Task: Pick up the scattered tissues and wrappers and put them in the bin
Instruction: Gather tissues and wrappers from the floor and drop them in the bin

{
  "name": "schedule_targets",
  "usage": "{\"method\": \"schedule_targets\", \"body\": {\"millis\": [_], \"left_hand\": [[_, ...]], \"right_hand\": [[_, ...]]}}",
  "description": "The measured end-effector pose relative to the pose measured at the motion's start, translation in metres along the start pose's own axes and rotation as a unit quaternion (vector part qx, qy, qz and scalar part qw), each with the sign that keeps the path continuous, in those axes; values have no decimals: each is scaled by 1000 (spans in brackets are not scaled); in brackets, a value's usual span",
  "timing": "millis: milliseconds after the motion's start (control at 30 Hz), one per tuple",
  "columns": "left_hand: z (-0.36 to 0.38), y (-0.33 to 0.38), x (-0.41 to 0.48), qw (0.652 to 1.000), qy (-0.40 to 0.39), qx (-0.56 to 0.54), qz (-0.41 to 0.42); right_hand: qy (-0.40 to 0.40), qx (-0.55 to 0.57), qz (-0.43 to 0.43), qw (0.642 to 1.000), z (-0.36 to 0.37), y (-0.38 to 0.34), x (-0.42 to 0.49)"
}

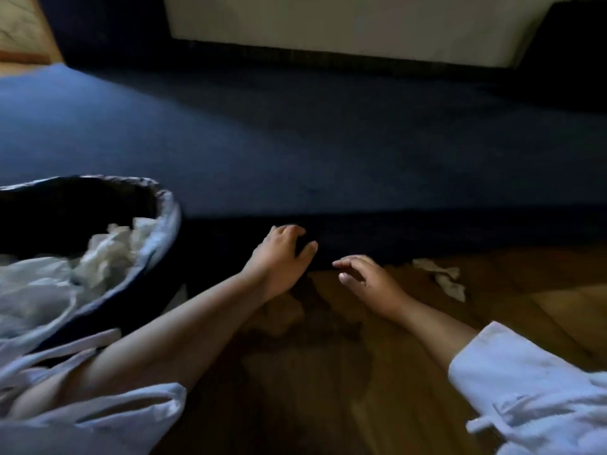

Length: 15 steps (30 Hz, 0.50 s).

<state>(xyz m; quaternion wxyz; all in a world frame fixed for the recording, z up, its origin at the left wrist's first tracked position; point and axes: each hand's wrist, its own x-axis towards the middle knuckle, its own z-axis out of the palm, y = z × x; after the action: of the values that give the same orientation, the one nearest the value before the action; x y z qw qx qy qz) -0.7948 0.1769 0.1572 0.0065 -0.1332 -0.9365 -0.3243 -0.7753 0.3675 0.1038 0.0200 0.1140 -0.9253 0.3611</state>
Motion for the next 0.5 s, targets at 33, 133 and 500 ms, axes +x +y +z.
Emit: {"method": "schedule_targets", "body": {"millis": [33, 133, 500], "left_hand": [[20, 10, 1, 1000, -29, -5, 5], [80, 33, 0, 992, -126, -6, 15], [291, 104, 30, 950, -310, -27, -16]], "right_hand": [[-2, -8, 27, 1000, -10, 21, -15], [6, -2, 127, 992, -39, 87, -61], [163, -138, 408, 888, -81, 278, -196]]}}
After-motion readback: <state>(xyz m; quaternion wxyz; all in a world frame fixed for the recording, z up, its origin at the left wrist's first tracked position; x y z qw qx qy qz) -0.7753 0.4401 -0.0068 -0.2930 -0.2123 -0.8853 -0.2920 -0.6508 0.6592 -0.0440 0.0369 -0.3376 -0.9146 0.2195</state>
